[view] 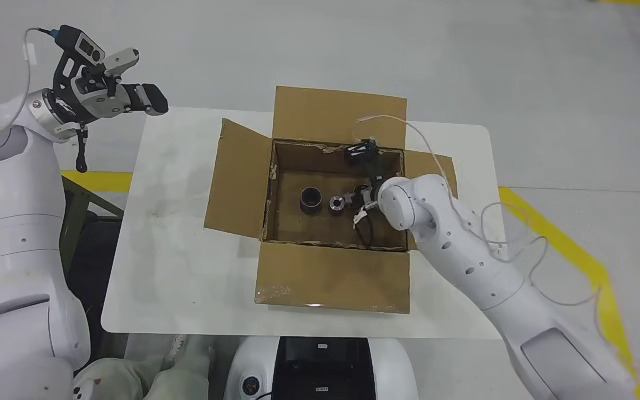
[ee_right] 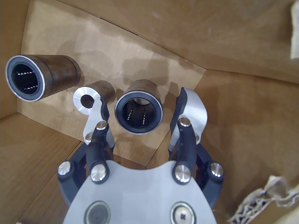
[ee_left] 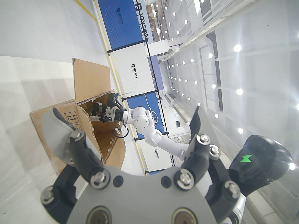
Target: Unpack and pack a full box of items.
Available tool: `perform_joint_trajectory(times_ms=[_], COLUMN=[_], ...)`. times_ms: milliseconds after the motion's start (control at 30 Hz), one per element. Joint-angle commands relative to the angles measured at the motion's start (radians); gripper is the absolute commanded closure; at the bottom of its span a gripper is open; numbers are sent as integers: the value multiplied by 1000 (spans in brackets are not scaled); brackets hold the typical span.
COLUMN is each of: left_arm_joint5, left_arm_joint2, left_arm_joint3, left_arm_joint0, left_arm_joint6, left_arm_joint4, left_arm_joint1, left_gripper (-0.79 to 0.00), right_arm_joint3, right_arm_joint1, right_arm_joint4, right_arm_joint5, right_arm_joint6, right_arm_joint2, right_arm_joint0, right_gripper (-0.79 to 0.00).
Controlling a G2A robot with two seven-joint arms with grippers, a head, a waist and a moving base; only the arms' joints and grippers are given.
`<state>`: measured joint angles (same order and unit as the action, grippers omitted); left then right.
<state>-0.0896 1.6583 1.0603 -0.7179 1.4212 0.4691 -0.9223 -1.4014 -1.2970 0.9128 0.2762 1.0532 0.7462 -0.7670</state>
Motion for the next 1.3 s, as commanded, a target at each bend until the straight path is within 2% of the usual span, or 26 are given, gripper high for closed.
perform_joint_trajectory(times_ms=[0,167,333,400,467,500,533,600,900,1267], left_arm_joint5=[0,0,0,0,0,0,0,0,0,0], left_arm_joint2=[0,0,0,0,0,0,0,0,0,0], left_arm_joint3=[0,0,0,0,0,0,0,0,0,0], left_arm_joint0=[0,0,0,0,0,0,0,0,0,0], left_arm_joint6=[0,0,0,0,0,0,0,0,0,0], left_arm_joint4=[0,0,0,0,0,0,0,0,0,0], left_arm_joint1=[0,0,0,0,0,0,0,0,0,0], left_gripper=[-785,-785,-785,-785,-785,-785,-785,-785,-785,-785], right_arm_joint3=[9,32,50,56,60,62,61,56,-45,-276], right_arm_joint1=[-3,-14,-24,-28,-31,-33,-34,-36,-27,2], right_arm_joint4=[2,3,5,8,10,12,14,23,92,200], right_arm_joint5=[4,6,8,8,9,9,10,12,31,20], right_arm_joint6=[-1,-4,-6,-4,-1,0,1,6,38,84], right_arm_joint2=[0,-5,-9,-11,-11,-11,-11,-10,25,105], right_arm_joint0=[1,5,10,12,14,14,14,12,-29,-136], right_gripper=[-579,-551,-483,-379,-326,-237,-99,0,0,0])
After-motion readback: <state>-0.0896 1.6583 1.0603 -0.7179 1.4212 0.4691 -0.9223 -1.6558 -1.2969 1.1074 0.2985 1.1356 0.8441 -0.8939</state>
